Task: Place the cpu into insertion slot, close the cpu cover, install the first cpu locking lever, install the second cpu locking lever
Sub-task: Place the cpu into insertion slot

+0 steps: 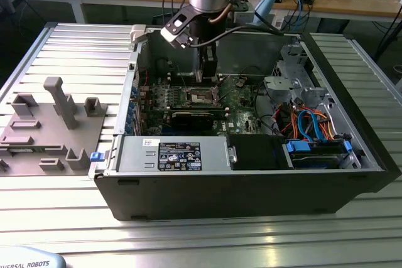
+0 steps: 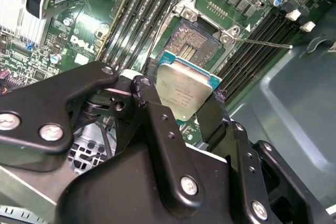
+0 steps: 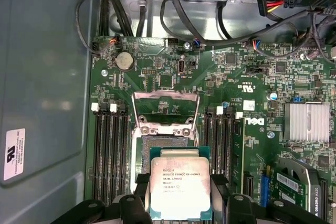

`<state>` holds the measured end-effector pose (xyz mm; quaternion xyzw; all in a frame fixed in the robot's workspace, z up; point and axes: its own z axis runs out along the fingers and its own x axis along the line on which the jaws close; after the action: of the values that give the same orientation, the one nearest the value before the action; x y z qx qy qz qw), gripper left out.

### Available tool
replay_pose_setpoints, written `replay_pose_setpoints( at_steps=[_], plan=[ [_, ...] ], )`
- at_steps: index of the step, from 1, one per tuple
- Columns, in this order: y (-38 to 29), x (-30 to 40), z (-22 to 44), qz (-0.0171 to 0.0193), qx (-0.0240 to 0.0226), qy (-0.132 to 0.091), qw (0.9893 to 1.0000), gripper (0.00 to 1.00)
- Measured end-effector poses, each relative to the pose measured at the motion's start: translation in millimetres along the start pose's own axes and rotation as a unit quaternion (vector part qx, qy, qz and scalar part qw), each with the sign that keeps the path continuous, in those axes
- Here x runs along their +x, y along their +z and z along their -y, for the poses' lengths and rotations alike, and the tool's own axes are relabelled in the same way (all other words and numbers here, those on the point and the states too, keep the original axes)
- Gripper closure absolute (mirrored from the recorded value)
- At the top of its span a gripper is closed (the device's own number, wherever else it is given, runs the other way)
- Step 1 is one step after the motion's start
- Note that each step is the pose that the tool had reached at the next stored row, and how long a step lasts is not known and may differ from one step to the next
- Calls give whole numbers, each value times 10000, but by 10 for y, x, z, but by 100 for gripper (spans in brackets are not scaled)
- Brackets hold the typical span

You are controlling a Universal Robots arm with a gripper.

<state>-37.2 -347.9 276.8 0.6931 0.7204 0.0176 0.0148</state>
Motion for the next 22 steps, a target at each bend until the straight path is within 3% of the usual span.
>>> replay_pose_setpoints(
  at_steps=[22],
  plan=[
    [73,-6,3,-3,-1,0,10000,46]
  ],
)
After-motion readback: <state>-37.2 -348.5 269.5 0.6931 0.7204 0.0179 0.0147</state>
